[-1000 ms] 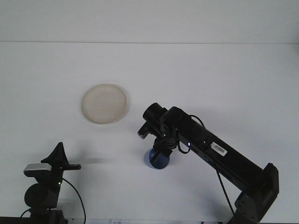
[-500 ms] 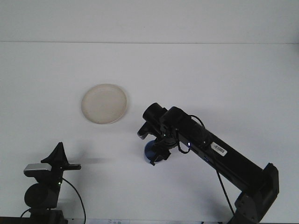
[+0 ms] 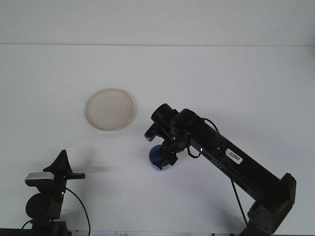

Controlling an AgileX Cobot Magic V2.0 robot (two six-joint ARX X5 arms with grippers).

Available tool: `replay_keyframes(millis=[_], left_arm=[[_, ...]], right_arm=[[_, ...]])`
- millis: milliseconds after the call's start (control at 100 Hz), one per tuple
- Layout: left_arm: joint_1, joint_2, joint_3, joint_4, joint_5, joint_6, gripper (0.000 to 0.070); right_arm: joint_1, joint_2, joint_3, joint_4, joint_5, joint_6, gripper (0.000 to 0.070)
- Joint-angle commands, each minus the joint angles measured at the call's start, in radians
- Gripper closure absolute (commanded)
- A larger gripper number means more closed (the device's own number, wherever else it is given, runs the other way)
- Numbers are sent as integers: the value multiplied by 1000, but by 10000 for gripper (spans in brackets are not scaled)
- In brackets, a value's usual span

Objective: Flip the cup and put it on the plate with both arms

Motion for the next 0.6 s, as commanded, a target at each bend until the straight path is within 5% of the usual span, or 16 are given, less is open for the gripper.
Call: replay_keyframes(millis=[0,220,590], left_arm=[[1,-2,-18,9,-2,-2,688],[1,-2,-18,10,-2,-2,688],[1,-2,-18,10,-2,-2,688]], right_arm=[[-11,-17,53,-29,3,-3,433],[-122,-108,103,8,64,-1,433],[-541,-421,-15,201,28,4,432]])
